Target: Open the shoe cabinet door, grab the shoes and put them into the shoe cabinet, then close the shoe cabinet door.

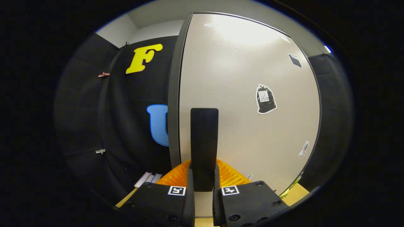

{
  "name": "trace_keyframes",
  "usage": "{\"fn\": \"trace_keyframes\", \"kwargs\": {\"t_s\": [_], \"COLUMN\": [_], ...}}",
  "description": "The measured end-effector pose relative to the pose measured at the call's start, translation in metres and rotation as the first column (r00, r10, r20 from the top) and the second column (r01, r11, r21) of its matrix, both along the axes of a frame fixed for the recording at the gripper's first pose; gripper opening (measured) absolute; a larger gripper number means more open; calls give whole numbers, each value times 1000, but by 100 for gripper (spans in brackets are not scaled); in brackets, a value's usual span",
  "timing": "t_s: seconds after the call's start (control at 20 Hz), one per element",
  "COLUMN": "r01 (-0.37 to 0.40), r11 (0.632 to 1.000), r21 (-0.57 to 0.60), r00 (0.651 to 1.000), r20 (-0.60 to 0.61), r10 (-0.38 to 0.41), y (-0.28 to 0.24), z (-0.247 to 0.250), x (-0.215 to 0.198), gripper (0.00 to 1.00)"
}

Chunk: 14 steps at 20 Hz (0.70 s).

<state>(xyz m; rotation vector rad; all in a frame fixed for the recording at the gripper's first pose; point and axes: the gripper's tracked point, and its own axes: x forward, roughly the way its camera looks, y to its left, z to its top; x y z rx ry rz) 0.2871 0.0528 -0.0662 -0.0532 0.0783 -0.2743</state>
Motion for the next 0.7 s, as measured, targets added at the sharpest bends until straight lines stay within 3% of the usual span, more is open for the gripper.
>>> {"fn": "trace_keyframes", "kwargs": {"t_s": [0.05, 0.1, 0.4, 0.7], "r01": [-4, -8, -45, -77], "r11": [1000, 1000, 999, 997], "r21": [-4, -10, 17, 6], "r00": [1000, 1000, 999, 997], "r20": [-3, -12, -18, -27], "r10": [4, 8, 46, 78], "y": [1, 0, 4, -12], "z": [1, -1, 5, 14], "x": [-4, -8, -58, -146], "gripper": [26, 16, 16, 16]}}
